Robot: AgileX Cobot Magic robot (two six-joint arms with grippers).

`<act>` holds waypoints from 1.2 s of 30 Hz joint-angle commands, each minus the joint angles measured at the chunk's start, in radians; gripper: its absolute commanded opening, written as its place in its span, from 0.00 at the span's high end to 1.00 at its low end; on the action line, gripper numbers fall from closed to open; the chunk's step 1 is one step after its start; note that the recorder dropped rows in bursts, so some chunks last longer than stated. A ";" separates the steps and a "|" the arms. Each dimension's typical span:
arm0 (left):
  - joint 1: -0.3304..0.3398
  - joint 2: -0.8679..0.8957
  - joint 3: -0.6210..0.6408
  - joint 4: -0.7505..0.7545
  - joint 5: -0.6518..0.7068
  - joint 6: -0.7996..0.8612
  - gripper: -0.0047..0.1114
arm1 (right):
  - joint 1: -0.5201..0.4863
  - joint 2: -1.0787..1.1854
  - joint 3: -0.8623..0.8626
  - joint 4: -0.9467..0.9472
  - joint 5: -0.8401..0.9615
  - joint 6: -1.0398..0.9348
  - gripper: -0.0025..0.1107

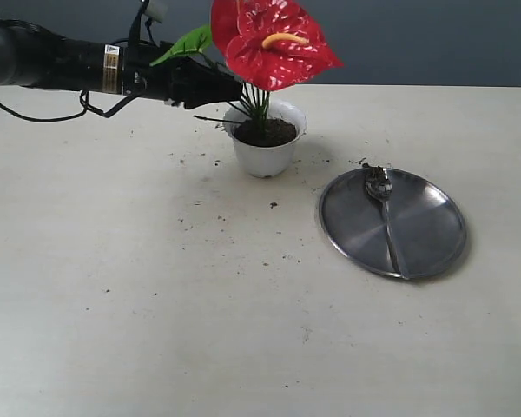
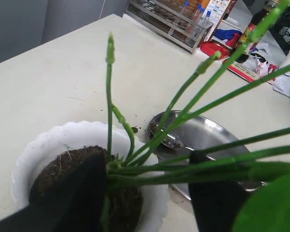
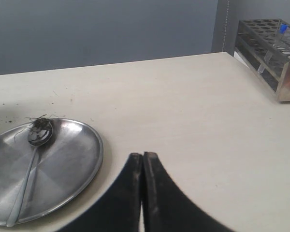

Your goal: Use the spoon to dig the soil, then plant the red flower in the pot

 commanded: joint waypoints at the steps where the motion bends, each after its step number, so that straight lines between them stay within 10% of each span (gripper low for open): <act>1: -0.015 -0.011 0.006 -0.022 0.011 0.006 0.64 | -0.004 -0.004 0.002 -0.001 -0.005 -0.002 0.98; 20: -0.043 -0.011 0.006 -0.038 0.165 0.028 0.96 | -0.004 -0.004 0.002 -0.001 -0.005 -0.002 0.98; 36: -0.046 -0.005 0.006 -0.034 0.246 0.032 0.96 | -0.004 -0.004 0.002 -0.001 -0.005 -0.002 0.98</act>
